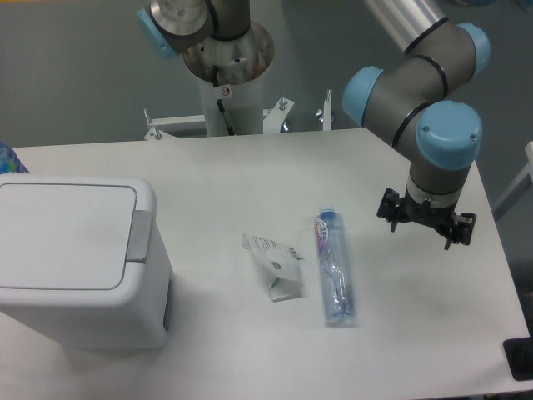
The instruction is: Open the trash can
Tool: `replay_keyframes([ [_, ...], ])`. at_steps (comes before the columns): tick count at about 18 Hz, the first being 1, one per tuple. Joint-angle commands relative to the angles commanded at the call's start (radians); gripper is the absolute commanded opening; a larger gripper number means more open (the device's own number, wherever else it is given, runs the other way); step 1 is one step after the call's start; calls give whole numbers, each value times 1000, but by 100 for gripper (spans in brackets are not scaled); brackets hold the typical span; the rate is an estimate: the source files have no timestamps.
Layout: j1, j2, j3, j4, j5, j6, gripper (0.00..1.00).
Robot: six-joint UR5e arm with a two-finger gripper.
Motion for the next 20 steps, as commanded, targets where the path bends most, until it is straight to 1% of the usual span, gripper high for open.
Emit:
replay_keyframes([
  [4,-14,-8,8,2,1,2,100],
  [11,-17,-6,-3,6,2,-3,100],
  [13,-18,0,-18,12,-1,-47,100],
  [14,-20,3,-29,37,-5,-89,100],
  [15,-29,2,-37,75,-5,-124,100],
  [17,-35,6,-66,144,-5,-141,100],
  [18,-37,11,-74,161,-6,-141,100],
  [20,-38,24,-83,164,-9,-140,100],
])
